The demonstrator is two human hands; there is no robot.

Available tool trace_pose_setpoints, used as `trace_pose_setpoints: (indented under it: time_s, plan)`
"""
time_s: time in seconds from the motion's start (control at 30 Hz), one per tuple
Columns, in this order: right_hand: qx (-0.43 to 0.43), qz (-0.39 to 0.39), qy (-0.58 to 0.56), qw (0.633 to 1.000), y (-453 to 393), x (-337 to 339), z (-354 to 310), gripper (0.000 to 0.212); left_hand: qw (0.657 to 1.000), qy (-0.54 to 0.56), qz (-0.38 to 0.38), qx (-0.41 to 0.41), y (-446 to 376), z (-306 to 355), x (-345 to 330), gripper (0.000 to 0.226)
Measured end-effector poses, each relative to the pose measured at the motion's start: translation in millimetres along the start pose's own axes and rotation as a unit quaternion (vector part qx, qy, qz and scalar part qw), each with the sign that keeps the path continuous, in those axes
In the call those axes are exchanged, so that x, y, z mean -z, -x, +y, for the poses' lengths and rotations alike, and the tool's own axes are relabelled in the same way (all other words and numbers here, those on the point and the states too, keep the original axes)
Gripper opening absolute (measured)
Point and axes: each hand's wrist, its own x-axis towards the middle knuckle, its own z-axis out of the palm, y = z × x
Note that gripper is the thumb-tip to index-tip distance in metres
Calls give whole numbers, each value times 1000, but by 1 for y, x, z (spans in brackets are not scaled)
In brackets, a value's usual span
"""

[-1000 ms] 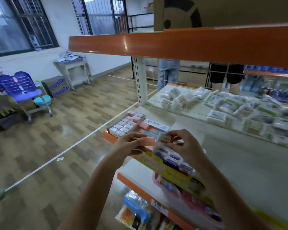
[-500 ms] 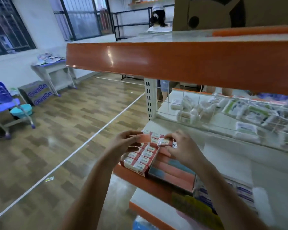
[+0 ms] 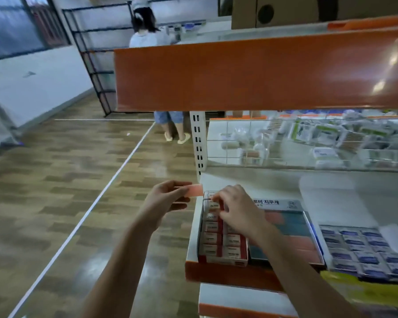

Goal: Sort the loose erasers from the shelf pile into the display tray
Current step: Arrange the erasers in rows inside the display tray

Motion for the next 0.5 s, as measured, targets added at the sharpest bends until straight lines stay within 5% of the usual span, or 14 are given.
trace_pose_setpoints:
  time_s: [0.5]
  plan:
    - [-74,79,35,994,11,-3,0,36,994,-31,-104,-6,-20,0,-23,12]
